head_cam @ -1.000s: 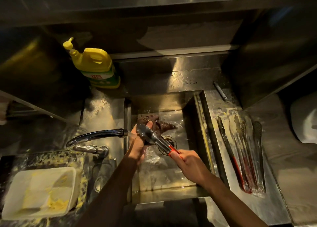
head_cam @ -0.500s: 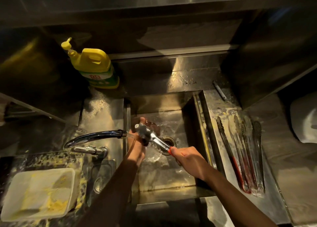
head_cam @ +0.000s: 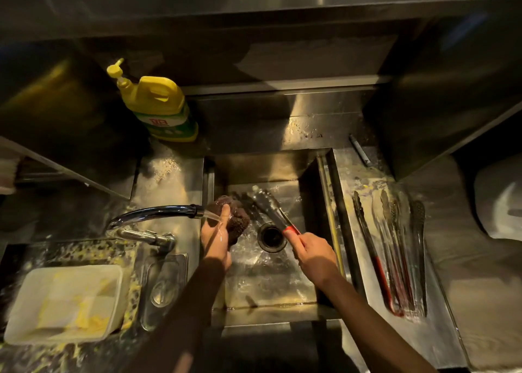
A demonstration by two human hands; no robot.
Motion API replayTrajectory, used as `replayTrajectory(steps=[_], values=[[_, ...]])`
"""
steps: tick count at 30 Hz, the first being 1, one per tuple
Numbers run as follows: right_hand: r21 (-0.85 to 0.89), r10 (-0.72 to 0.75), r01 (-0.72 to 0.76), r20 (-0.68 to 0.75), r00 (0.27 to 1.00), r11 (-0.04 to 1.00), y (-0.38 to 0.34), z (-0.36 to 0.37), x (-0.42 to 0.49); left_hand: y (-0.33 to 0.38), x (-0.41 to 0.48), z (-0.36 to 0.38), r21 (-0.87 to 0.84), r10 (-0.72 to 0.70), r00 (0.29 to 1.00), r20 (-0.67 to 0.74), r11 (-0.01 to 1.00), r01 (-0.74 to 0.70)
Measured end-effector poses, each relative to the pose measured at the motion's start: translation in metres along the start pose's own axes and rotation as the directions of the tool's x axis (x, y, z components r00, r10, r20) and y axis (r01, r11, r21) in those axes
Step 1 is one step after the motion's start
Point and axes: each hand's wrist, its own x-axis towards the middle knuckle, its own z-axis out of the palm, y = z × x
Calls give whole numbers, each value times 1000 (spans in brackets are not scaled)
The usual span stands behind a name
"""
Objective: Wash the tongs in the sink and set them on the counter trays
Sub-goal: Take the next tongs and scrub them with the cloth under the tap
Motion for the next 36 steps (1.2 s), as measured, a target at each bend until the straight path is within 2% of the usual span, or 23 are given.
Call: replayTrajectory(steps=[2, 6, 9, 14, 18, 21, 24, 30, 36], values=[[75, -5, 5, 3, 1000, 997, -2, -2, 1, -5, -3, -2, 19, -49, 998, 38, 999, 49], [27, -66, 65, 53, 996, 998, 3, -3, 5, -11, -14, 1, 10, -133, 991, 25, 991, 133], [168, -124, 116, 36, 992, 979, 6, -8, 1, -11, -30, 5, 22, -128, 992, -9, 992, 128], [378, -138, 101, 73, 988, 920, 1, -27, -11, -11, -62, 8, 76, -15, 995, 95, 997, 8], [376, -237, 204, 42, 971, 904, 1, -56, -28, -7, -96, 8, 110, 72, 973, 221, 989, -98], [416, -312, 286, -6, 950, 863, 1, -77, -42, 0, -115, 8, 122, 73, 959, 273, 986, -109], [488, -336, 294, -1, 942, 822, 3, -96, -52, 10, -135, 13, 141, 131, 942, 310, 973, -182], [528, -330, 342, -120, 936, 778, 6, -130, -78, 38, -160, 23, 202, 230, 913, 337, 929, -309], [437, -260, 400, -346, 902, 806, -1, -155, -110, 69, -170, 40, 211, 228, 821, 524, 899, -384]])
